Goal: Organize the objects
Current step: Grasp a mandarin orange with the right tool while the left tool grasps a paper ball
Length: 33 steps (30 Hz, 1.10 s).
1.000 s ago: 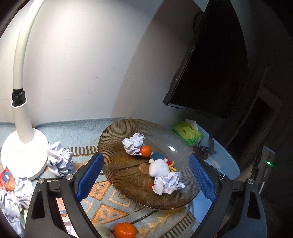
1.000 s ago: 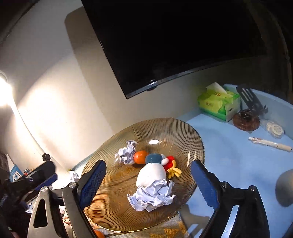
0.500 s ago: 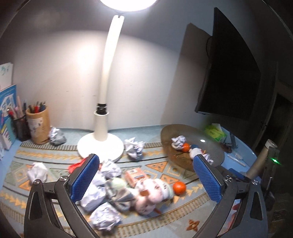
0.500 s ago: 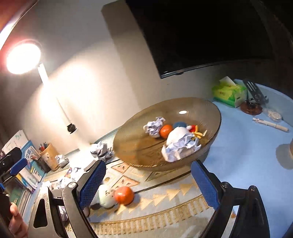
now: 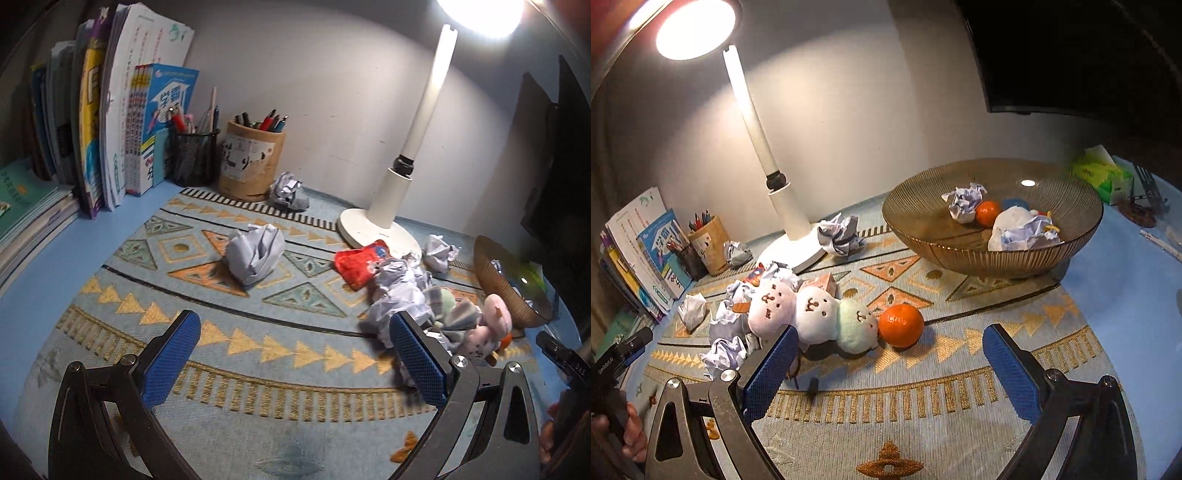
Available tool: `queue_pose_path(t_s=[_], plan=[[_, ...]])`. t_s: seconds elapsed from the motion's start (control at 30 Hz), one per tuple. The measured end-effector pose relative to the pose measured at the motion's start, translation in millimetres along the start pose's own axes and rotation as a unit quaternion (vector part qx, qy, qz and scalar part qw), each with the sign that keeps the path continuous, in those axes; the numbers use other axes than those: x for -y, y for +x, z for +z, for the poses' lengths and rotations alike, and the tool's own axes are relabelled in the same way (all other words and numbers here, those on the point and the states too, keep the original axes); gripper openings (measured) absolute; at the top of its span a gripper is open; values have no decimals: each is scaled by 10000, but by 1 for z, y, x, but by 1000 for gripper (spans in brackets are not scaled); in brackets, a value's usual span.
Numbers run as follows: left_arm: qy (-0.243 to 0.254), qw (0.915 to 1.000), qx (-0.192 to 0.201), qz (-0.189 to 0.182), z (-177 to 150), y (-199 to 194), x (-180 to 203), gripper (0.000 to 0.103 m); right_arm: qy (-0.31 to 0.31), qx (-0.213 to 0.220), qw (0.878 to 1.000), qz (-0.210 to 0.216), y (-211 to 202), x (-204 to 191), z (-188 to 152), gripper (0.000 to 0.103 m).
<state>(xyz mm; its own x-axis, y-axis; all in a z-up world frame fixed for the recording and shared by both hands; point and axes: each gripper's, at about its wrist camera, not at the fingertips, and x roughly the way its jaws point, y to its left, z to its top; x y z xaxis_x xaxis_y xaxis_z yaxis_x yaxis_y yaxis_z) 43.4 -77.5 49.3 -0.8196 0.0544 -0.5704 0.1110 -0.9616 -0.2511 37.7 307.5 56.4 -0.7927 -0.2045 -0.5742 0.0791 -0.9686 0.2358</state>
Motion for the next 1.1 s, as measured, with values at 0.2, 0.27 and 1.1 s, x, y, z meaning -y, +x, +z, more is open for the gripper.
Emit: queue_pose_path(t_s=[0.2,0.27,1.1], plan=[[-325,9985,-429,99,-3,18,-14,102,127,-393,9991,-16,18,5,-2,100],[-389,9978,-523,85,-4,21,-17,102,139,-507,9986,-10,23,5,-2,100],[-16,9936,-1021,489,73,118,-38,89,-149,-1227,9914,-422,83,4,19,51]])
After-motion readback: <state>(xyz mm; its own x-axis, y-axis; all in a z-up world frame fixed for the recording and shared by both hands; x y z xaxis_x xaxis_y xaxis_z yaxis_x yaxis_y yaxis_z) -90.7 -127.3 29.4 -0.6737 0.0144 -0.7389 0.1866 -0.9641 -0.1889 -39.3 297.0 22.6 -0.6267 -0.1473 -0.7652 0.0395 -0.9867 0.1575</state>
